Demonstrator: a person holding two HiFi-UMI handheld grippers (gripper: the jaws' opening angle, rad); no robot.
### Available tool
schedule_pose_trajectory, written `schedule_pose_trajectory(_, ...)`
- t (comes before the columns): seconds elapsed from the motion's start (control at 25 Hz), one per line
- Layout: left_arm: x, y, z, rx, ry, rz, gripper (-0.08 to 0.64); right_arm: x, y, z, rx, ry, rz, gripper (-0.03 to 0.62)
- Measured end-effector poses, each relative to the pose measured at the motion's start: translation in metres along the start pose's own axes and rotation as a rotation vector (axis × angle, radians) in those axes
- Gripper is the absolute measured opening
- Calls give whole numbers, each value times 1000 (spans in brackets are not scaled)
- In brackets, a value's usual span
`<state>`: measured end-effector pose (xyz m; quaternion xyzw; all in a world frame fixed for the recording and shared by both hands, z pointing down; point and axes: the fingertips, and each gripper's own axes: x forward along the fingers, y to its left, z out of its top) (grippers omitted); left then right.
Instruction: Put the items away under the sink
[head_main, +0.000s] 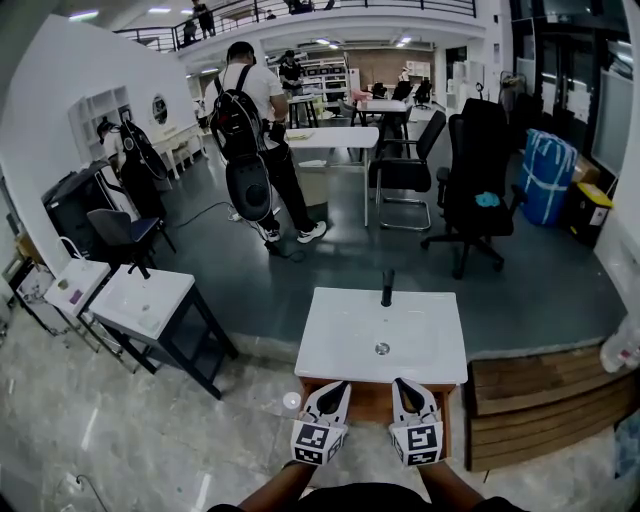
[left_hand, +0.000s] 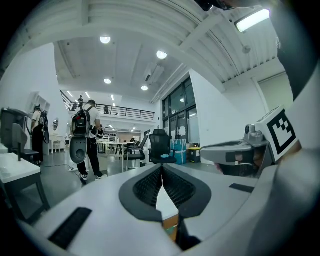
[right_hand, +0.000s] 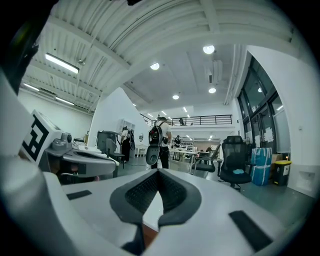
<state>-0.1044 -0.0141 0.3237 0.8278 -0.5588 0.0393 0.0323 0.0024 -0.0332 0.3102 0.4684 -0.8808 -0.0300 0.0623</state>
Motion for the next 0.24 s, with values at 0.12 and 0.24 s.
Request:
schedule_pose_trajectory(0.12, -3, -2, 3, 5, -5, 1, 21, -3, 1, 3, 2, -6, 5, 18)
schedule_pose_trajectory(0.24, -5, -3, 5, 10, -6, 1, 21, -4, 2, 4, 8, -7, 12, 18)
